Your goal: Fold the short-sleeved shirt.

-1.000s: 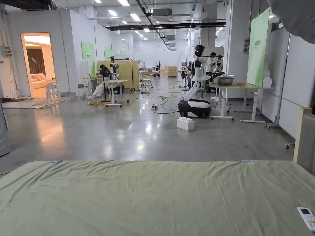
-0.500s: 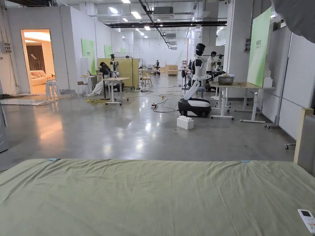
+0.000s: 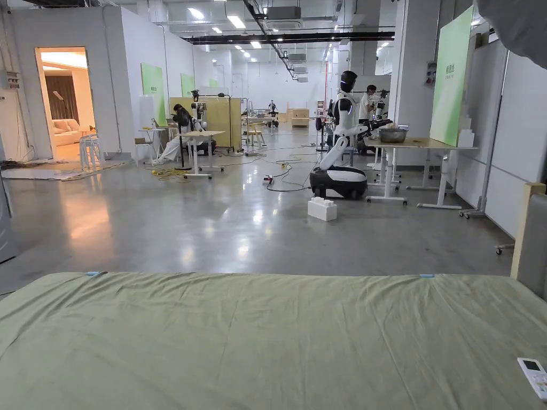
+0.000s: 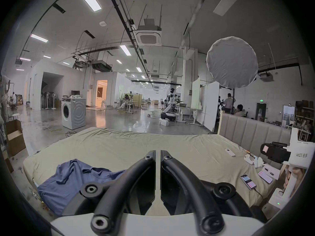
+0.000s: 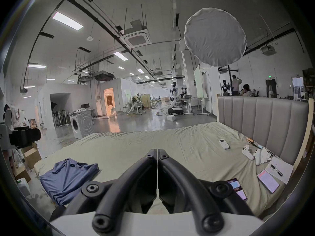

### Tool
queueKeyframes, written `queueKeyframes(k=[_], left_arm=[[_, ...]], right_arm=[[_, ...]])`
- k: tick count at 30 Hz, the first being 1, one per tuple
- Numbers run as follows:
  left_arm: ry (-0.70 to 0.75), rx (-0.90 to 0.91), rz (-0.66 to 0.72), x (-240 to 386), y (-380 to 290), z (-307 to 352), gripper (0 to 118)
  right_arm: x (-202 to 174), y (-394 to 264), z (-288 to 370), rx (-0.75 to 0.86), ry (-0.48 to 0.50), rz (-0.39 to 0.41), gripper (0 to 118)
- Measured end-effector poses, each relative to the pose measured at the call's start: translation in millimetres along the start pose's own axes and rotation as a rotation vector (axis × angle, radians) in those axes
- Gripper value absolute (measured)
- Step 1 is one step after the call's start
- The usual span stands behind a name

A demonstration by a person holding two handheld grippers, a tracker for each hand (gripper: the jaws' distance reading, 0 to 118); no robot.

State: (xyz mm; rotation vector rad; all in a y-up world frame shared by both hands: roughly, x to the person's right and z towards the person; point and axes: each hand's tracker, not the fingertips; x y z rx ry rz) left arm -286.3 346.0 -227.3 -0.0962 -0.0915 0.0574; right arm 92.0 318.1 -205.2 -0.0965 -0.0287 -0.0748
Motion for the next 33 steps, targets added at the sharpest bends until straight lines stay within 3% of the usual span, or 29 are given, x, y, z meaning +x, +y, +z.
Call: queueKeyframes(k=[4, 6, 10, 17, 24, 28, 33], left_arm=[[0.010, 0.000, 0.017, -3.8, -1.2, 1.2, 4], [0.010, 0.000, 0.022, -5.9, -2.3, 1.2, 13], [0.040, -0.030, 0.090, -20.2, -6.4, -1.5, 16], [0.081, -0.196, 0.025, -62.2, -21.7, -12.9, 63], [0.197, -0.307, 0.028, -130.3, -47.1, -43.9, 74], [0.204, -0.405, 0.091, -176.1, -74.9, -82.8, 108], [0.239, -0.534, 0.209, -227.6, -121.5, -154.6, 108]], right_arm=[[0.6, -3.1, -1.2, -0.017, 0.006, -0.017, 1], [0.5, -4.3, 0.2, -0.022, 0.008, -0.017, 1], [-0.5, -8.6, -0.5, -0.041, 0.019, -0.017, 1], [-4.1, -20.0, -9.5, -0.105, 0.052, -0.026, 1], [-12.7, -40.7, -28.5, -0.198, 0.102, -0.031, 1], [-19.2, -57.0, -41.5, -0.289, 0.107, -0.040, 1], [-25.5, -71.1, -53.2, -0.368, 0.109, -0.027, 1]])
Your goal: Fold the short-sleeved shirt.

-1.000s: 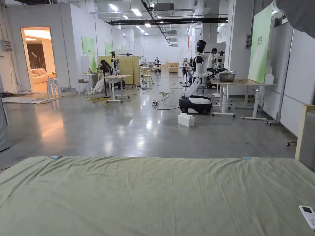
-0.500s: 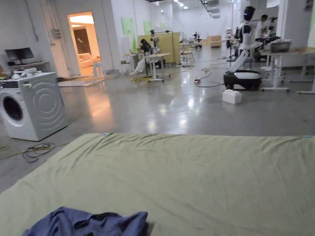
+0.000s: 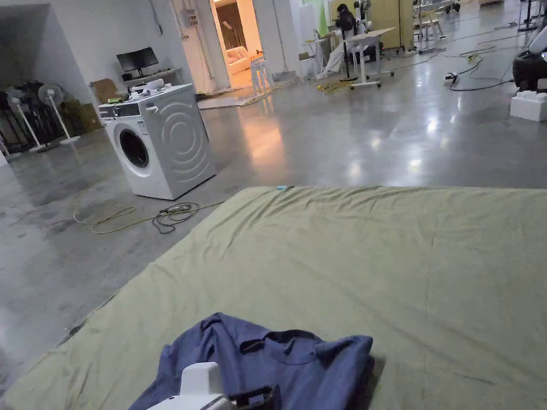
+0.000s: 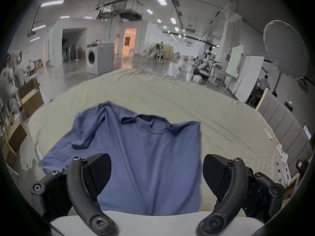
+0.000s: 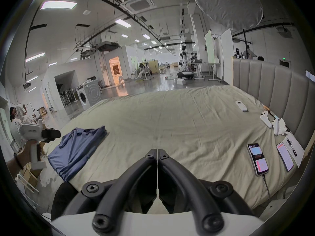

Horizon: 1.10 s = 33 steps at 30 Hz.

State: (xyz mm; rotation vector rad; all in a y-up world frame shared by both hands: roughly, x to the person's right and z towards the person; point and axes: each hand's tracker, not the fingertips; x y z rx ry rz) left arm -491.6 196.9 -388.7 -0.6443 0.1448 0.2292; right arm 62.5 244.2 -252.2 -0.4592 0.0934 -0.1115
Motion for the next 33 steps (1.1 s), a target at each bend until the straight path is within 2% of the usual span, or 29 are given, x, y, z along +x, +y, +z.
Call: queueKeyframes(k=[4, 9, 12, 14, 16, 18, 19, 20, 21, 24, 29, 31, 33], left_arm=[[0.061, -0.109, -0.027, -16.4, 0.6, -78.8, 108], [0.109, -0.220, -0.037, -27.8, -8.0, -141.7, 91], [0.142, -0.240, -0.008, -36.4, -13.2, -160.7, 88], [0.129, -0.235, -0.032, -34.5, -13.2, -157.5, 71], [0.123, -0.263, -0.105, -30.1, -11.0, -155.5, 67], [0.124, -0.265, -0.110, -27.2, -6.9, -153.2, 44], [0.123, -0.270, -0.105, -27.7, -4.9, -153.5, 22], [0.143, -0.274, -0.102, -29.5, -5.3, -153.9, 9], [0.171, -0.277, -0.098, -31.2, -4.2, -156.7, 6], [0.145, -0.264, 0.029, -38.3, 2.6, -148.9, 4], [0.029, -0.093, 0.159, -24.8, 41.4, -106.1, 3], [-0.066, -0.059, 0.199, -7.4, 53.7, -93.4, 3], [-0.156, -0.017, 0.139, 30.9, 63.0, -82.6, 3]], right_arm=[[-1.0, -4.4, -11.8, -0.050, -0.022, 0.017, 1], [5.3, -14.4, -25.3, -0.114, -0.064, 0.001, 1], [10.6, -23.5, -36.3, -0.175, -0.092, -0.009, 1], [13.6, -28.2, -39.7, -0.197, -0.090, -0.022, 1], [14.3, -32.1, -41.5, -0.210, -0.092, -0.028, 1], [15.0, -35.0, -44.1, -0.227, -0.097, -0.037, 1], [15.6, -35.6, -44.1, -0.228, -0.097, -0.043, 1], [16.0, -35.7, -41.9, -0.221, -0.092, -0.052, 1], [16.2, -34.9, -38.9, -0.212, -0.090, -0.058, 1], [17.4, -30.5, -26.7, -0.177, -0.079, -0.057, 1], [28.1, -30.0, -3.1, -0.135, -0.080, -0.038, 1], [35.6, -32.8, 5.6, -0.128, -0.087, -0.078, 1], [43.4, -37.2, 16.1, -0.115, -0.102, -0.128, 1]])
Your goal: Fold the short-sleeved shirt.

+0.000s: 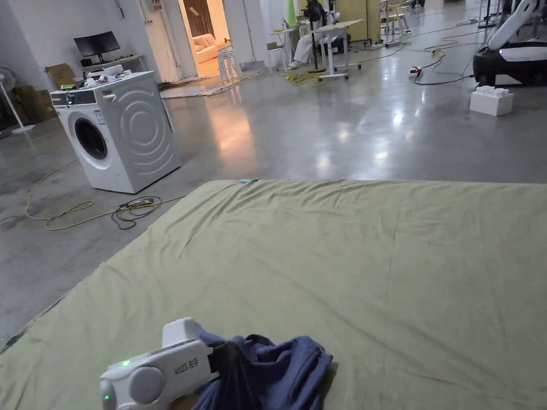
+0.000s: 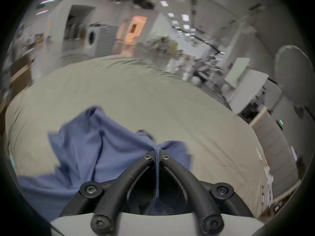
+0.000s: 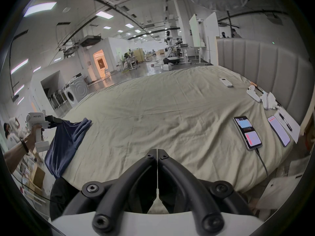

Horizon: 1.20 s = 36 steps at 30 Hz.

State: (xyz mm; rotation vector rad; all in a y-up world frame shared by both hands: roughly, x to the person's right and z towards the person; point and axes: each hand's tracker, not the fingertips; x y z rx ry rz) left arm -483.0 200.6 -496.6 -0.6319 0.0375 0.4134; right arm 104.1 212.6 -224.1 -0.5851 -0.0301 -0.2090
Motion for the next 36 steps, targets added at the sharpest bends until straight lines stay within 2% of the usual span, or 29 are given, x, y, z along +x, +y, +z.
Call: queueKeyframes(k=[2, 5, 9, 13, 16, 17, 20, 22, 23, 24, 25, 26, 30, 33, 36], left_arm=[[-0.082, 0.000, -0.123, 53.7, -4.8, -1.6, 3], [-0.302, -0.016, -0.138, 140.6, -27.5, -10.6, 3], [-0.486, -0.110, -0.247, 256.9, -88.1, -25.4, 3], [-0.675, -0.288, -0.354, 355.7, -184.2, -25.8, 3], [-0.785, -0.485, -0.401, 407.4, -261.8, -27.0, 3], [-0.795, -0.550, -0.410, 418.7, -289.9, -22.5, 3], [-0.846, -0.622, -0.556, 431.1, -347.9, -0.8, 3], [-0.875, -0.628, -0.649, 429.7, -364.3, 7.7, 6], [-0.877, -0.605, -0.716, 425.5, -363.1, 9.6, 19], [-0.866, -0.581, -0.752, 418.9, -358.6, 11.5, 45], [-0.858, -0.592, -0.694, 410.1, -346.6, 12.9, 77], [-0.842, -0.575, -0.654, 400.9, -331.1, 15.7, 88], [-0.782, -0.355, -0.535, 353.3, -245.9, 52.8, 89], [-0.659, -0.071, -0.510, 305.2, -177.3, 116.5, 89], [-0.541, 0.185, -0.486, 264.1, -140.7, 176.1, 88]], right_arm=[[8.8, -4.0, 11.1, 0.012, -0.015, -0.037, 1], [20.9, -9.2, 28.2, 0.024, -0.038, -0.072, 1], [37.7, -18.2, 53.5, 0.052, -0.098, -0.066, 1], [55.4, -27.0, 78.7, 0.065, -0.159, -0.075, 1], [71.2, -35.3, 85.5, 0.049, -0.174, -0.172, 1], [73.2, -36.8, 88.4, 0.055, -0.183, -0.182, 1], [71.0, -39.4, 92.5, 0.068, -0.202, -0.169, 1], [68.1, -41.3, 91.6, 0.054, -0.204, -0.128, 1], [66.0, -42.5, 89.6, 0.047, -0.199, -0.105, 1], [64.0, -43.4, 87.9, 0.043, -0.192, -0.094, 1], [61.8, -44.0, 84.7, 0.041, -0.176, -0.092, 1], [59.7, -43.5, 80.9, 0.038, -0.154, -0.095, 1], [46.1, -30.8, 65.4, 0.069, -0.083, -0.062, 1], [31.0, -7.7, 57.6, 0.126, -0.016, -0.003, 1], [14.8, 16.8, 56.8, 0.186, 0.024, 0.068, 1]])
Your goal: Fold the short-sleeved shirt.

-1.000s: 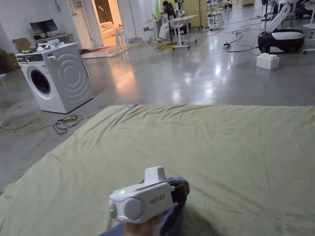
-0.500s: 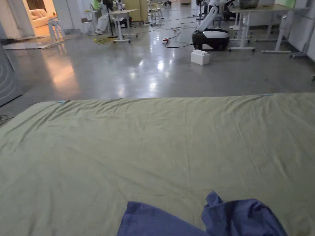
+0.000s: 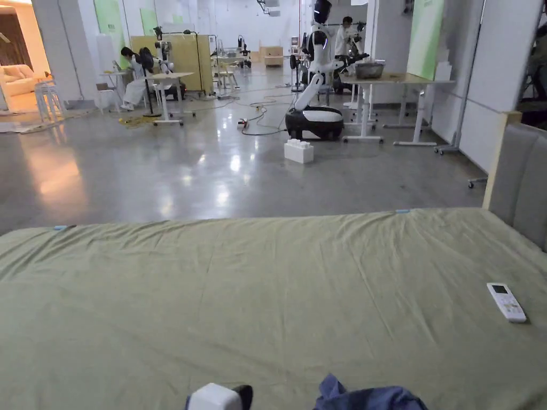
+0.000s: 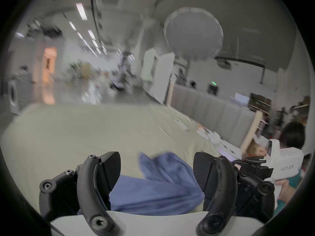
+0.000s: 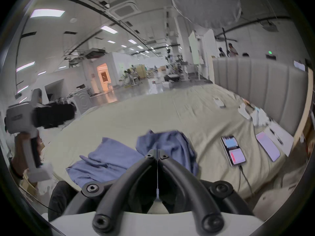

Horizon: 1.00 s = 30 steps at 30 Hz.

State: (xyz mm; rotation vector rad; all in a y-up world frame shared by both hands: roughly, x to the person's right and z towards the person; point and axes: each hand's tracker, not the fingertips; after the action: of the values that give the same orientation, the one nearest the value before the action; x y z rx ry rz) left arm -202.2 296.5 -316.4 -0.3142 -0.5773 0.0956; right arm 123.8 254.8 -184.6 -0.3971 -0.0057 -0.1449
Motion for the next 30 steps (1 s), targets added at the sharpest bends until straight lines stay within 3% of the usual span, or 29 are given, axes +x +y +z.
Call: queueKeyframes(k=[4, 7, 8, 9, 10, 11, 14, 16, 30], left_arm=[[0.279, 0.187, -0.057, -4.2, 11.0, 76.9, 86], [0.493, 0.266, -0.186, -3.6, 9.6, 122.5, 81], [0.515, 0.277, -0.214, -4.9, 9.1, 133.0, 68], [0.536, 0.296, -0.227, -5.2, 9.9, 143.4, 45], [0.562, 0.313, -0.215, -5.4, 10.3, 154.5, 12], [0.583, 0.333, -0.196, -6.0, 10.5, 162.5, 8], [0.483, 0.303, -0.105, -9.2, 14.8, 178.5, 0], [0.515, 0.297, -0.113, -5.2, 13.1, 183.9, 0], [0.448, 0.242, -0.164, 7.2, 9.7, 176.0, 0]], right_arm=[[-15.4, 26.3, 0.4, 0.080, 0.038, 0.051, 1], [-25.5, 38.2, 11.7, 0.114, 0.019, 0.106, 1], [-28.5, 40.1, 18.2, 0.128, 0.008, 0.132, 1], [-30.7, 41.2, 24.3, 0.143, 0.006, 0.152, 1], [-31.9, 41.4, 30.8, 0.155, 0.012, 0.157, 1], [-32.8, 41.7, 36.1, 0.160, 0.017, 0.157, 1], [-32.2, 42.9, 46.3, 0.182, 0.035, 0.118, 1], [-31.6, 43.0, 51.0, 0.213, 0.046, 0.097, 1], [-34.0, 45.0, 51.0, 0.228, 0.018, 0.122, 1]])
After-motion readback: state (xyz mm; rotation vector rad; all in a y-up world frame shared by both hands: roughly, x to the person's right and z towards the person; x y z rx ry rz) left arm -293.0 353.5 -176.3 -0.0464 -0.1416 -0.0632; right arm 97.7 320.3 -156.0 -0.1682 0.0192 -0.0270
